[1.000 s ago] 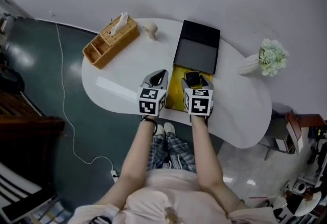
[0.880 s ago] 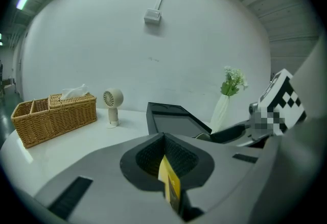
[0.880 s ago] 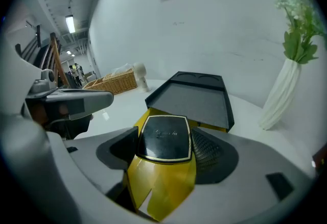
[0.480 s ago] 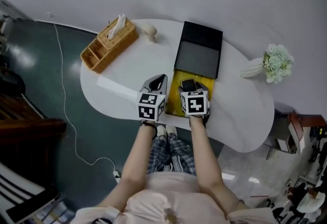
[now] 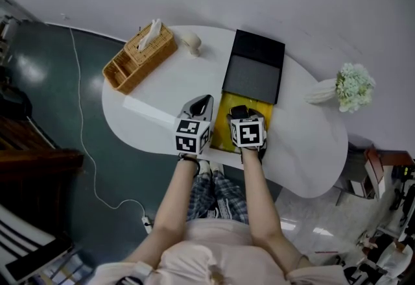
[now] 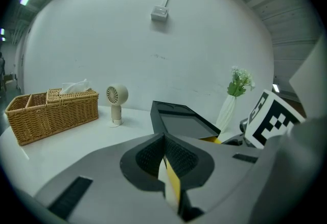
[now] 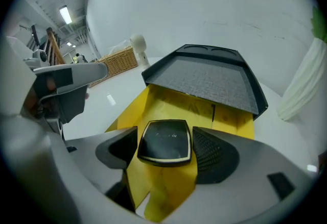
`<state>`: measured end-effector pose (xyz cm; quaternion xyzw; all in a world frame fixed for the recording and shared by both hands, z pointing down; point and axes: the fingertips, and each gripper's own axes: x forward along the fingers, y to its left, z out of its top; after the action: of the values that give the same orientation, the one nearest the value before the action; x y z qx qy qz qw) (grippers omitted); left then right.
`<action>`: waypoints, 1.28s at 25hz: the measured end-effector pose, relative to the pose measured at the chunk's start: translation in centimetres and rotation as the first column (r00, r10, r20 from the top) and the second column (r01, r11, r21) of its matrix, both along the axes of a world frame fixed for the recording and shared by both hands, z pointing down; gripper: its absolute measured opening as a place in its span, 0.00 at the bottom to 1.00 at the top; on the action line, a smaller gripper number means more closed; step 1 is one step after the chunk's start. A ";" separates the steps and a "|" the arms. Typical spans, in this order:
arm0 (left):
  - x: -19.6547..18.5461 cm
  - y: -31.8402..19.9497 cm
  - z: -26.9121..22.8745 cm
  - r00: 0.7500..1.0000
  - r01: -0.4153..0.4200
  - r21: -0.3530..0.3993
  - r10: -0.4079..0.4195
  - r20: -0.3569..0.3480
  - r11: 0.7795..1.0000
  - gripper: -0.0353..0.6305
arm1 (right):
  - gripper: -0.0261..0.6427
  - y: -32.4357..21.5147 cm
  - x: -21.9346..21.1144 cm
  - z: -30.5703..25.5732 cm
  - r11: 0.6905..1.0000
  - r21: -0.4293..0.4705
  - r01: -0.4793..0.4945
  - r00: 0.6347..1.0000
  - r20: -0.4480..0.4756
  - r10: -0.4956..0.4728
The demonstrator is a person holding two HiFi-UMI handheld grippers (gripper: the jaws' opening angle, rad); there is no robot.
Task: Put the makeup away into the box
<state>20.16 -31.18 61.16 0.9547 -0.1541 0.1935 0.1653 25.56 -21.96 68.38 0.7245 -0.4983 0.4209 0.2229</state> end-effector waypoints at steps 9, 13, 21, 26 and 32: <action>-0.9 -0.4 0.0 0.999 0.032 0.002 -0.032 0.009 0.999 0.09 | 0.80 0.2 -0.1 -2.0 0.997 0.070 -0.035 0.999 0.029 0.033; -0.9 -0.2 -0.3 1.000 0.029 0.007 -0.029 0.011 1.000 0.09 | 0.80 0.4 0.1 -2.5 0.996 0.083 -0.043 0.999 0.023 0.041; -1.6 -0.3 -2.4 0.999 0.041 0.012 -0.041 -0.022 0.999 0.09 | 0.80 0.8 1.3 -6.9 0.968 0.248 -0.027 0.998 -0.043 0.039; -2.4 -0.9 -6.0 0.997 0.048 0.056 -0.044 -0.069 0.997 0.09 | 0.71 2.4 3.1 -11.3 0.934 0.355 -0.019 0.993 -0.103 0.059; -3.5 -1.8 -11.3 0.992 0.052 0.143 -0.034 -0.123 0.988 0.09 | 0.46 4.6 5.3 -18.9 0.845 0.535 -0.005 0.970 -0.203 0.134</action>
<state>16.68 -32.97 49.81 0.9706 -0.1783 0.1200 0.1082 30.89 -17.36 49.43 0.8195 -0.5388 0.1871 0.0556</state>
